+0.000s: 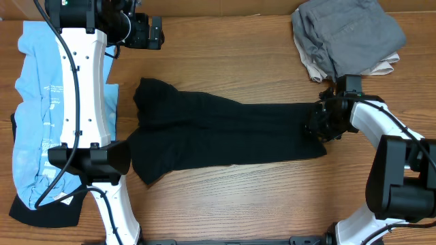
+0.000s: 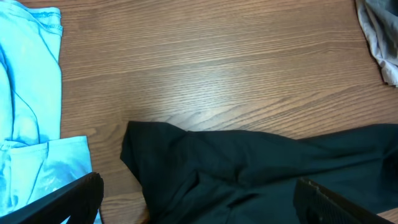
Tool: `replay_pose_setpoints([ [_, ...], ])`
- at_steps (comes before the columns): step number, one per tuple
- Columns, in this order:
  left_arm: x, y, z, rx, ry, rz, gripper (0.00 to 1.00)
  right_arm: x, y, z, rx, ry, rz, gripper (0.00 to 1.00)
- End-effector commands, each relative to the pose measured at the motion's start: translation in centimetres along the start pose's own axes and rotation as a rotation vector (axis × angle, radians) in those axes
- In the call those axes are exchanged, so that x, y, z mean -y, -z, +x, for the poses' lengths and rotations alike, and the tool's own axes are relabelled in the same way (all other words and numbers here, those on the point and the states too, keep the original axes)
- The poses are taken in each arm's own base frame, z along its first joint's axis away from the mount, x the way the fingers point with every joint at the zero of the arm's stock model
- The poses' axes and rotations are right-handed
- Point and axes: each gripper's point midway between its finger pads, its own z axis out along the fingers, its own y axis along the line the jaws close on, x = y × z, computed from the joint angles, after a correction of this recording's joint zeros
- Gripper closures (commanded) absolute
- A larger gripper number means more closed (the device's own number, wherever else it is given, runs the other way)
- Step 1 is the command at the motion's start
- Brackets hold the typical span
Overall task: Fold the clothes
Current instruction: 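Raise the left gripper away and drag the shirt's right end rightward with the right gripper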
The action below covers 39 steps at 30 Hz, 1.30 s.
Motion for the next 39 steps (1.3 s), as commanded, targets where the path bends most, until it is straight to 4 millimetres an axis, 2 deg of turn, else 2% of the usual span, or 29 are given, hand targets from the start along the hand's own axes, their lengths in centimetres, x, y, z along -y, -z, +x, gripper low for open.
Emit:
replay_pose_setpoints([
  [1,0.4,0.7,-0.2,0.018,-0.013,0.015,0.01,2.7,-1.2,1.4,-0.042,-0.080,0.113,0.75],
  [5,0.4,0.7,-0.2,0.018,-0.013,0.015,0.01,4.1,-0.7,1.0,-0.028,-0.121,0.128,0.96],
  [12,0.4,0.7,-0.3,0.020,-0.013,0.015,0.00,7.4,1.7,0.0,-0.028,-0.213,0.135,0.96],
  [13,0.4,0.7,-0.3,0.023,-0.014,0.015,0.00,8.1,2.8,-0.5,-0.027,-0.246,0.130,0.96],
  [18,0.4,0.7,-0.5,0.028,-0.015,0.014,0.00,8.4,4.8,-1.6,-0.018,-0.280,0.114,0.96],
  [26,0.4,0.7,-0.2,0.017,-0.012,0.015,0.00,7.8,6.4,-2.2,-0.026,-0.248,0.107,0.96],
  [32,0.4,0.7,-0.1,0.015,-0.012,0.015,0.00,6.9,9.2,-2.4,-0.060,-0.214,0.104,0.96],
  [35,0.4,0.7,-0.2,0.018,-0.013,0.014,0.00,4.8,10.5,-2.6,-0.076,-0.163,0.044,0.96],
  [39,0.4,0.7,-0.2,0.019,-0.013,0.014,0.00,2.5,10.2,-2.2,-0.101,-0.092,0.026,0.96],
])
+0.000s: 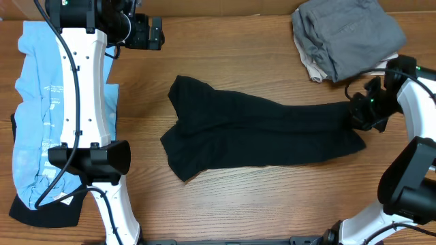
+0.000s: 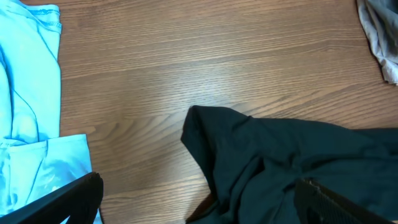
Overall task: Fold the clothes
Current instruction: 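Raise the left gripper away and drag the shirt's right end rightward with the right gripper, then fold the black shirt's right end leftward over its middle with the right gripper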
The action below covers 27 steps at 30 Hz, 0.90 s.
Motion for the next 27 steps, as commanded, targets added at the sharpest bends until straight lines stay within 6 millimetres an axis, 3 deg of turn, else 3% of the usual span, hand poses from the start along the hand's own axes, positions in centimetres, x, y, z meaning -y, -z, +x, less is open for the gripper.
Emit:
replay_pose_setpoints([
  [1,0.4,0.7,-0.4,0.025,-0.014,0.014,0.00,-3.4,0.2,0.3,-0.003,0.118,-0.036,0.96],
  [14,0.4,0.7,-0.8,0.042,-0.018,0.010,0.00,-12.3,-2.0,4.3,-0.064,0.306,-0.072,0.96],
  [25,0.3,0.7,-1.0,0.052,-0.020,0.010,0.00,-21.3,-4.1,6.7,0.033,0.418,-0.124,0.96],
  [27,0.3,0.7,-1.0,0.052,-0.020,0.010,0.00,-22.0,-4.3,6.9,0.056,0.423,-0.112,0.87],
])
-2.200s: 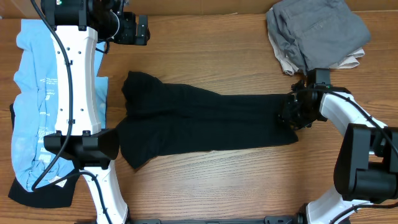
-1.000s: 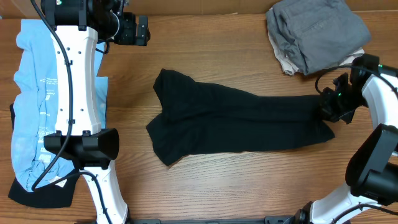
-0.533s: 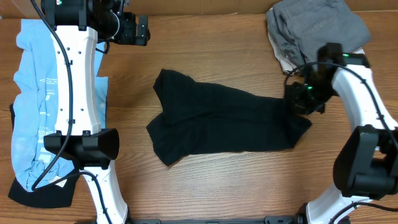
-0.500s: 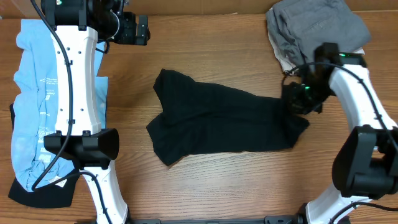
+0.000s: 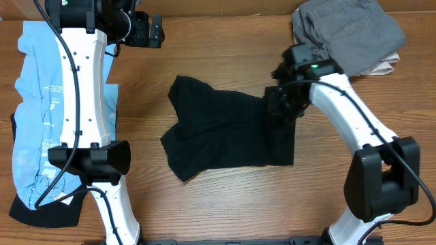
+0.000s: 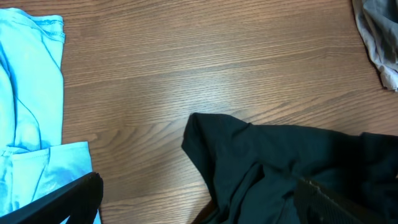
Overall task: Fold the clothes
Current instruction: 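Fold the black shirt's right end leftward over its middle with the right gripper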
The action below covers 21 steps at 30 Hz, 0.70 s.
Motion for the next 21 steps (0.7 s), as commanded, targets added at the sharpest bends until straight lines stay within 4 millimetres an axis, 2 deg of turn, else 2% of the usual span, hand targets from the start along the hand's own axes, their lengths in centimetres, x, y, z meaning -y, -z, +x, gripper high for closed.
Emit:
replay_pose_setpoints([
  [1,0.4,0.7,-0.4,0.025,-0.014,0.011,0.00,-1.7,0.1,-0.8,0.048,-0.019,0.010,0.81],
  [3,0.4,0.7,-0.4,0.024,-0.014,0.011,0.00,-2.5,-0.1,-0.8,0.055,0.005,0.003,0.59],
  [4,0.4,0.7,-0.4,0.024,-0.014,0.011,0.00,-3.0,-0.2,-0.7,0.055,0.022,-0.001,0.43],
  [6,0.4,0.7,-0.4,0.024,-0.014,0.011,0.00,-3.1,-0.3,-0.6,0.052,0.025,-0.002,0.27],
  [9,0.4,0.7,-0.4,0.024,-0.014,0.011,0.00,-3.8,-0.3,-0.1,0.029,0.057,-0.042,0.09],
  [15,0.3,0.4,-0.1,0.011,-0.011,0.013,0.00,-3.6,0.1,-0.2,0.022,0.060,-0.047,0.06],
  [21,0.5,-2.4,2.2,-0.101,-0.041,0.055,0.00,-0.3,2.9,-1.8,0.057,-0.004,0.043,0.02],
])
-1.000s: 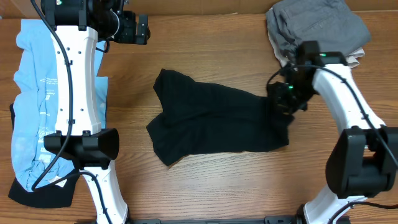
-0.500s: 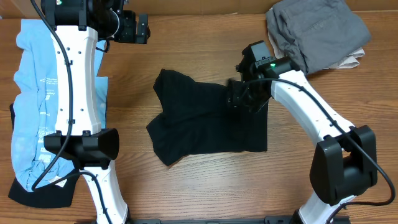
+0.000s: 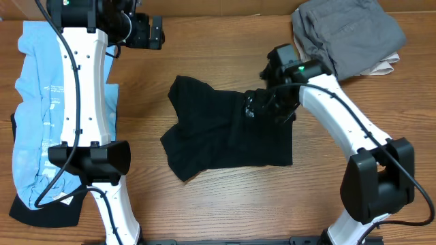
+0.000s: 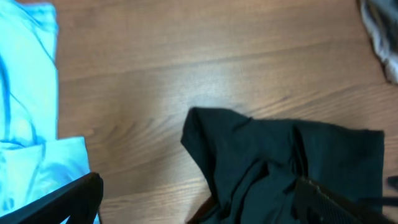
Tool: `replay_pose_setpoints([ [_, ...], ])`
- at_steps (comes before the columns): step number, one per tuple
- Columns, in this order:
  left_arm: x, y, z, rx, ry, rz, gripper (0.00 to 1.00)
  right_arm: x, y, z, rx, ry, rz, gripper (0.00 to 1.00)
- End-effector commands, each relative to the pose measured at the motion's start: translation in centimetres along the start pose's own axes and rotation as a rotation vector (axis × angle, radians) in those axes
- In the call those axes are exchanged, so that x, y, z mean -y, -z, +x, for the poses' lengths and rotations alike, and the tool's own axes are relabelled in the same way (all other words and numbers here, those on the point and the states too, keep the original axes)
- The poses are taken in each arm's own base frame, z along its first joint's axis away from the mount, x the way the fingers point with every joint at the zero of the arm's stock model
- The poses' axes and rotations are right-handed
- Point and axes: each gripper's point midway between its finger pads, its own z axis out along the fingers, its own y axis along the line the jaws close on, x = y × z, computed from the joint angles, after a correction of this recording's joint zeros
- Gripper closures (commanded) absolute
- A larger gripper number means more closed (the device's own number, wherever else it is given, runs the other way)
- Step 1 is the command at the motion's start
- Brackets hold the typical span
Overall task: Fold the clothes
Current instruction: 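Fold the black shirt's right end leftward over its middle with the right gripper, then grasp the black shirt's left end with the left gripper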
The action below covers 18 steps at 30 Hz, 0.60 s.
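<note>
A black garment [image 3: 218, 133] lies mid-table, its right end doubled back over the middle; it also fills the lower right of the left wrist view [image 4: 280, 162]. My right gripper [image 3: 261, 107] sits on the folded-over layer near its left edge, shut on the cloth, though its dark fingertips blend into the fabric. My left gripper [image 3: 151, 32] hovers high at the back left, well clear of the garment. Its fingers [image 4: 78, 196] stand wide apart, open, with only table and cloth beneath my left gripper [image 4: 199, 190].
A pile of grey clothes [image 3: 346, 34] lies at the back right corner. A light blue garment [image 3: 30, 109] is spread along the left edge, with a dark item [image 3: 41, 212] under its near end. The left arm's white column [image 3: 85, 88] stands beside it.
My right gripper has moved a little left and toward the front over the garment, taking the folded-over end further left. The left arm has stayed in place.
The black garment first lay stretched across the table with my right gripper on its right end. Then the whole garment sat further right, the gripper still on that end. After that the end was folded back over the middle, and now reaches further left.
</note>
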Motion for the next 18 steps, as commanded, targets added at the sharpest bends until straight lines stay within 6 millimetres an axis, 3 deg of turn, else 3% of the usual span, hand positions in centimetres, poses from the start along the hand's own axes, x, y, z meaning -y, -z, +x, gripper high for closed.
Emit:
replay_pose_setpoints([
  [1,0.8,-2.3,2.0,-0.088,-0.053,0.075,0.00,2.3,3.1,-2.6,0.078,-0.023,0.051,0.00],
  [9,5.0,-8.1,6.5,-0.233,-0.172,0.330,0.00,7.8,5.6,-3.2,0.083,-0.135,0.085,0.00],
  [11,5.6,-10.6,9.0,-0.310,-0.208,0.330,0.00,9.0,6.0,-3.2,0.085,-0.157,0.090,0.00],
  [18,5.5,-15.3,14.8,-0.451,-0.145,0.326,0.04,10.1,6.3,-3.4,0.093,-0.158,0.103,0.00],
])
